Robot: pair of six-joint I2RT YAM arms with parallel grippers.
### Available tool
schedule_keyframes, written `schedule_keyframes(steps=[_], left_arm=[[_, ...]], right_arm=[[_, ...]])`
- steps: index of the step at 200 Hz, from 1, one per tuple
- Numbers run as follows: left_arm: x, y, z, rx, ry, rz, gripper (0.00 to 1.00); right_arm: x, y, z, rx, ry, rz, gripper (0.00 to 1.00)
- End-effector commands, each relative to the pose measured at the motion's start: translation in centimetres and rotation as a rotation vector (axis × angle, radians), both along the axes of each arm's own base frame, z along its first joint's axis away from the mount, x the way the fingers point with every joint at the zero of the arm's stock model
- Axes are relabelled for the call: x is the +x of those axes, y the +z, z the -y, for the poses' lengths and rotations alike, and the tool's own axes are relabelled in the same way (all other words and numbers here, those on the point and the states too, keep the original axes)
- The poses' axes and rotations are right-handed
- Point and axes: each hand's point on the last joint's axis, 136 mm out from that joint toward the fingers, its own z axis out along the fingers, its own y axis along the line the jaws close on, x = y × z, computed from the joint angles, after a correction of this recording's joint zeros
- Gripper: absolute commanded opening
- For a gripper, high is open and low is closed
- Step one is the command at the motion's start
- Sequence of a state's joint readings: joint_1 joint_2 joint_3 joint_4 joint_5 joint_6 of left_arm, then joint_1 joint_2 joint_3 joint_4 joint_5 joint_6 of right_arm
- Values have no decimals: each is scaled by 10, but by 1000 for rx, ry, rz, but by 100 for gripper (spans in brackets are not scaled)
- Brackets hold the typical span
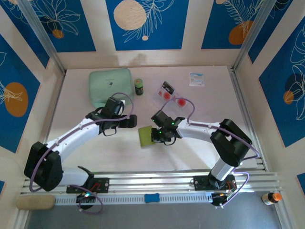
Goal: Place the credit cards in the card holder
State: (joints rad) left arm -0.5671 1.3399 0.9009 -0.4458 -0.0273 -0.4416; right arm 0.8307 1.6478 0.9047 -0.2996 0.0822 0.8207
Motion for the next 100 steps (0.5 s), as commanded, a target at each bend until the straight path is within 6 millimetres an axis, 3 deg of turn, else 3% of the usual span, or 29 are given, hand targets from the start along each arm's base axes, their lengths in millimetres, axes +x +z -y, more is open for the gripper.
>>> schedule_keyframes(steps=[1, 100], left_arm=[[-2, -8, 8, 49, -54, -1, 100], [-8, -43, 50, 65, -139, -50, 100]], right_arm=[[-3, -6, -1, 14, -7, -24, 6], [-9, -15, 4, 9, -18, -52, 5]])
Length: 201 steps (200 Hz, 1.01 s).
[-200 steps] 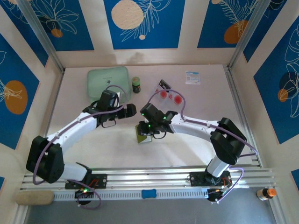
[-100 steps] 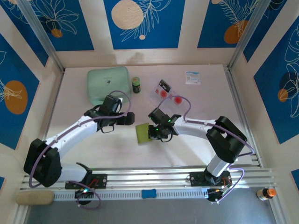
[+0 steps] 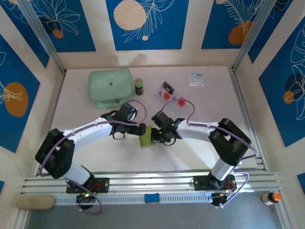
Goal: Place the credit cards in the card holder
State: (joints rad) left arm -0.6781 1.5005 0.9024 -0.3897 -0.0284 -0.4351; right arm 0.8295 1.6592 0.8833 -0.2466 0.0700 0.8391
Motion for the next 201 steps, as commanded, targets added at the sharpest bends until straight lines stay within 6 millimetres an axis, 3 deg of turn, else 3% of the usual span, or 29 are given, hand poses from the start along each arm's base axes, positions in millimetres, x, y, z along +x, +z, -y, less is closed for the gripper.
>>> schedule_keyframes(steps=[1, 147, 171, 201], left_arm=[[7, 2, 13, -1, -25, 30, 100], [-9, -48, 7, 114, -53, -40, 100], [-12, -55, 0, 155, -47, -48, 100], [-14, -59, -9, 204, -40, -49, 100]], right_arm=[[-10, -11, 8, -16, -6, -50, 5], [-10, -8, 5, -2, 2, -53, 5], [-7, 3, 4, 8, 9, -39, 5], [5, 30, 11, 34, -11, 24, 5]])
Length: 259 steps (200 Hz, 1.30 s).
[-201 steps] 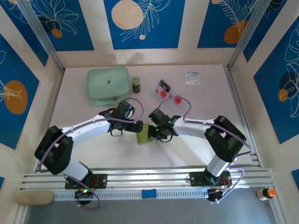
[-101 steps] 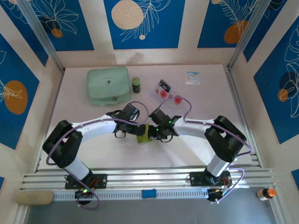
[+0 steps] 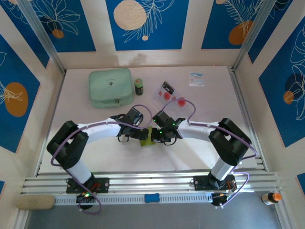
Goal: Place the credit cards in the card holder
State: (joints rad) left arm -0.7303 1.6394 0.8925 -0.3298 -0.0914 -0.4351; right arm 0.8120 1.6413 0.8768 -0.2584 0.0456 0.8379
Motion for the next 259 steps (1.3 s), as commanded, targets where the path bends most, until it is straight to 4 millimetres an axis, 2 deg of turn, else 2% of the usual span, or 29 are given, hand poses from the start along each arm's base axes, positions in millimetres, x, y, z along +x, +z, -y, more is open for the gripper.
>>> schedule_keyframes(steps=[1, 30, 46, 66, 92, 157, 191, 259], left_arm=[[-10, -16, -17, 104, -15, -18, 100], [-12, -19, -21, 127, -13, -16, 100], [-13, -19, -21, 131, -14, -16, 100], [-13, -21, -22, 135, -14, -17, 100], [-13, -20, -22, 134, -11, -15, 100], [-14, -22, -23, 130, -9, -19, 100], [-15, -23, -23, 130, -9, -20, 100], [-15, -23, -23, 126, -9, -21, 100]], right_arm=[[6, 27, 8, 20, -8, 41, 5], [15, 42, 19, 25, -29, 69, 6], [19, 44, 23, 21, -27, 69, 11], [22, 41, 23, 6, -17, 61, 20], [25, 36, 18, -4, -4, 51, 26], [36, 27, 10, -26, 15, 43, 28], [40, 21, 11, -38, 14, 30, 25], [36, 13, 17, -41, 5, 8, 0]])
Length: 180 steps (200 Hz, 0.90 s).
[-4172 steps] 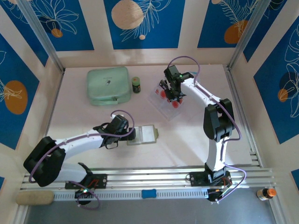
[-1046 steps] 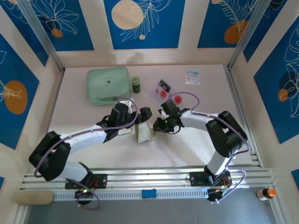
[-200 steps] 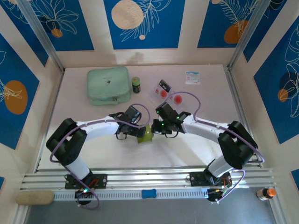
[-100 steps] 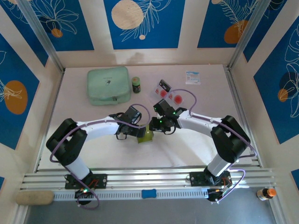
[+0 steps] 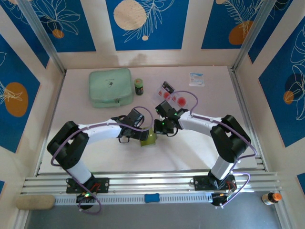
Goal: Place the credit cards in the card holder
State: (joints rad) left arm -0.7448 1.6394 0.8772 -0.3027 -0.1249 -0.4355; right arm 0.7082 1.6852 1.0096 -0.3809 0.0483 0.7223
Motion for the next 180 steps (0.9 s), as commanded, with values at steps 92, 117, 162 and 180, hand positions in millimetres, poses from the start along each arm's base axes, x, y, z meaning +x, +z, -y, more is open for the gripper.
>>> schedule_keyframes(steps=[92, 117, 162, 180], left_arm=[[-17, -21, -23, 103, -1, -49, 100], [-17, -21, -23, 105, 1, -49, 100], [-18, -23, -24, 108, 7, -52, 100], [-18, -23, -25, 110, 8, -53, 100]], right_arm=[[-6, 0, -2, 60, -1, -24, 0], [-5, 2, -4, 87, -5, -25, 0], [-6, 5, -8, 120, 19, -18, 0], [-7, 6, -9, 127, 26, -18, 0]])
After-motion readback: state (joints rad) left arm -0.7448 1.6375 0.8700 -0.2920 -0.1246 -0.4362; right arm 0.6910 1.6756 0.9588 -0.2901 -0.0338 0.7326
